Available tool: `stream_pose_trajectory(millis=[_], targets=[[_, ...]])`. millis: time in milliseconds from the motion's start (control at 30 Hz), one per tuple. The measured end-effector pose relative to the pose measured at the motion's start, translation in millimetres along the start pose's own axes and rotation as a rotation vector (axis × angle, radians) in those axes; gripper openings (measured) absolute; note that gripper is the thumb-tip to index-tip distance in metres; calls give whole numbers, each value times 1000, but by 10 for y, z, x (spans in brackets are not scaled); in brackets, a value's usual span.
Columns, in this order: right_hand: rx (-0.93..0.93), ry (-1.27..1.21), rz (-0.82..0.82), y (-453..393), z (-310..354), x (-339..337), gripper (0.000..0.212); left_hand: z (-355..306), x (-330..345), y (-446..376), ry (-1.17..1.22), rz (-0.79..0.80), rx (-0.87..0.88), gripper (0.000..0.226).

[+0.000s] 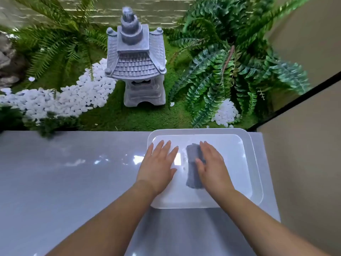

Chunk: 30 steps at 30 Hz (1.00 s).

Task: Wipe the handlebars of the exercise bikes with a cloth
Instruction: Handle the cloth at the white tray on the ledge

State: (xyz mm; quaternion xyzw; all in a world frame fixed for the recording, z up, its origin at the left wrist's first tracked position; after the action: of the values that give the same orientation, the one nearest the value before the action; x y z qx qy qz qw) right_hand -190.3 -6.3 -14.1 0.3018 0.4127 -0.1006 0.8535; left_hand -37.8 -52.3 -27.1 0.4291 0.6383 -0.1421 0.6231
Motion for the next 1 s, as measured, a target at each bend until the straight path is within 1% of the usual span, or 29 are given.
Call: stream_pose_trajectory(millis=[133,233,333,467,567,733,900,1000], targets=[[55,-28,-86,-147,-22,151,48,122,152,-126,-93,24,26,70],[66,-28,-176,-179,-58,245,46,138,218,-137,-107,33,53,72],[122,23,-224,-190,-110,305,49,165,219,-131,-118,11,60,72],[91,47,-269,-185,-98,348,54,161,227,-128,-117,-2,65,72],[97,74,-236,-214,-98,372,55,163,233,-129,-109,-2,61,72],[124,139,-93,-244,-77,385,52,153,198,-120,-58,27,36,69],[122,12,56,-246,-99,193,49,104,24,41,44,33,-20,64],[85,-54,123,-148,-60,6,48,23,-119,244,65,41,-46,62]])
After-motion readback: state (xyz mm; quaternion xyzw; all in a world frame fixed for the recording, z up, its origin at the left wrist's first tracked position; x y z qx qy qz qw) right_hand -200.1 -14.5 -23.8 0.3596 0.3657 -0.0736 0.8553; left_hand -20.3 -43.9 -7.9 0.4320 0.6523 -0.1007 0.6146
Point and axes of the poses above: each hand's wrist, its own y-axis away from the middle knuckle, its own x-axis out of the palm, z = x × y, the point moved 7 cm from there along -y, towards the middle knuckle, and after that the axes turned 14 degrees about x, right-handed, at the moved point
